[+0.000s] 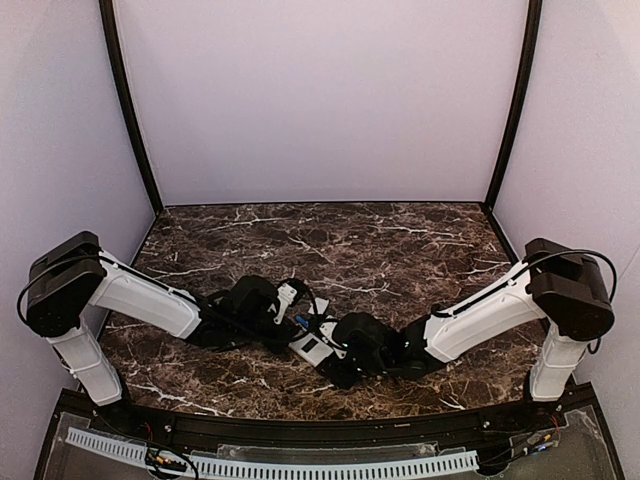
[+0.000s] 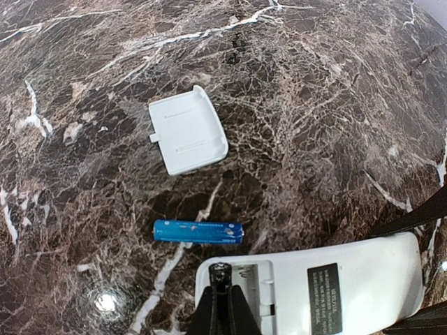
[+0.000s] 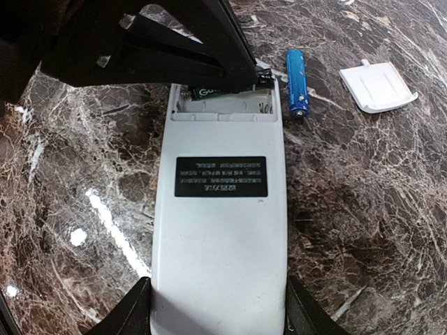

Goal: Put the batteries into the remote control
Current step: Load the battery into the battery compartment.

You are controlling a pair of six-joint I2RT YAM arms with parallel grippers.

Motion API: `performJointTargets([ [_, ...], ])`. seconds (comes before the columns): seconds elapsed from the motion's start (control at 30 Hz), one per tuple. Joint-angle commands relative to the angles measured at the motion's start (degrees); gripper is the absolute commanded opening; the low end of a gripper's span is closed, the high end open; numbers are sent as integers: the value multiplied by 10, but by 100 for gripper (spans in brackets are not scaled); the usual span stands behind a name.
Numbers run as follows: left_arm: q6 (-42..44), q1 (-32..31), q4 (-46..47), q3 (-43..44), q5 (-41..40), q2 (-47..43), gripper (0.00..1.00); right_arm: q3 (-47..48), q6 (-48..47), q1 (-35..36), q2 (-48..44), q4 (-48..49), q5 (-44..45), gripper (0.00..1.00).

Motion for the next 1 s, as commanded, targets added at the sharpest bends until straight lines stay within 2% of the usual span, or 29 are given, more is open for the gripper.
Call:
performJointTargets([
  [0.0, -1, 1, -201, -36, 31, 56, 0, -35, 41, -16, 3, -115, 57, 0],
  [0.67, -62, -34, -359, 14, 5, 59, 0, -50, 46, -21, -7, -116, 74, 0],
  [0.97, -53, -38, -378, 34, 9, 88, 1, -56, 18, -20, -13, -89, 61, 0],
])
